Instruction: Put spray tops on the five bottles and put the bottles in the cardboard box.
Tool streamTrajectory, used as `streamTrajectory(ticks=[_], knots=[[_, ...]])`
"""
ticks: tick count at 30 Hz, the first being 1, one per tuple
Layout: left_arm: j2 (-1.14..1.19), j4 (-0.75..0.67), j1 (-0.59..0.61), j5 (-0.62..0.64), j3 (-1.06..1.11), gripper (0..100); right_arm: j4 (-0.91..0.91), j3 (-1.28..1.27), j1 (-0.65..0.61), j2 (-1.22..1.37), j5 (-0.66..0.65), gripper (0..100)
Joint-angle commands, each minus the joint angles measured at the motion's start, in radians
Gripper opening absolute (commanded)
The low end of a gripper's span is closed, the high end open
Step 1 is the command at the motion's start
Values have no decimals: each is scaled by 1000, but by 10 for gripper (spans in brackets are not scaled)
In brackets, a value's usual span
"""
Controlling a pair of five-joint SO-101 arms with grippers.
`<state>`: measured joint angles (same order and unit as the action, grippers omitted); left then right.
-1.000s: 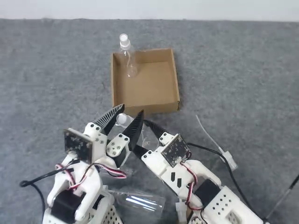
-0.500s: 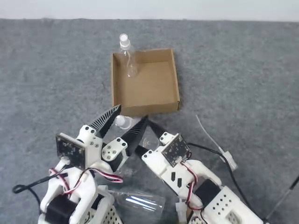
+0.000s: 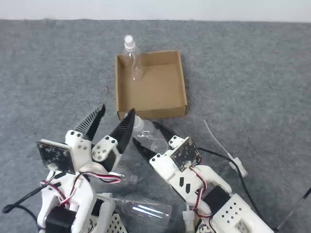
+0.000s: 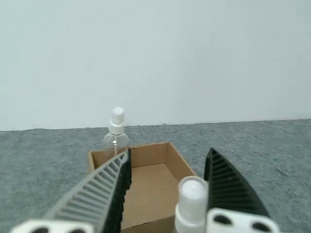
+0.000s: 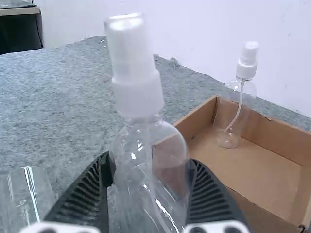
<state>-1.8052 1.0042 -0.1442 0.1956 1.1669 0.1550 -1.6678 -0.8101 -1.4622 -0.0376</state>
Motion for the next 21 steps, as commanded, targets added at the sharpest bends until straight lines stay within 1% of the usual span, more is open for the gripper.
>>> streamTrajectory(ticks=[1, 4, 7, 11, 13, 21], knots=[[-23, -5, 68, 15, -54, 228, 4, -18, 15, -30, 0, 7], [-23, -5, 89, 23, -53, 228, 4, -18, 16, -30, 0, 7], [-23, -5, 120, 69, -53, 228, 4, -18, 21, -30, 0, 7], [-23, -8, 187, 98, -30, 228, -5, -9, 76, -31, 6, 10], [-23, -15, 198, 95, 2, 228, -8, -3, 85, -31, 8, 10], [-23, -187, 196, 94, 166, 228, -79, -3, 84, -31, 8, 10]])
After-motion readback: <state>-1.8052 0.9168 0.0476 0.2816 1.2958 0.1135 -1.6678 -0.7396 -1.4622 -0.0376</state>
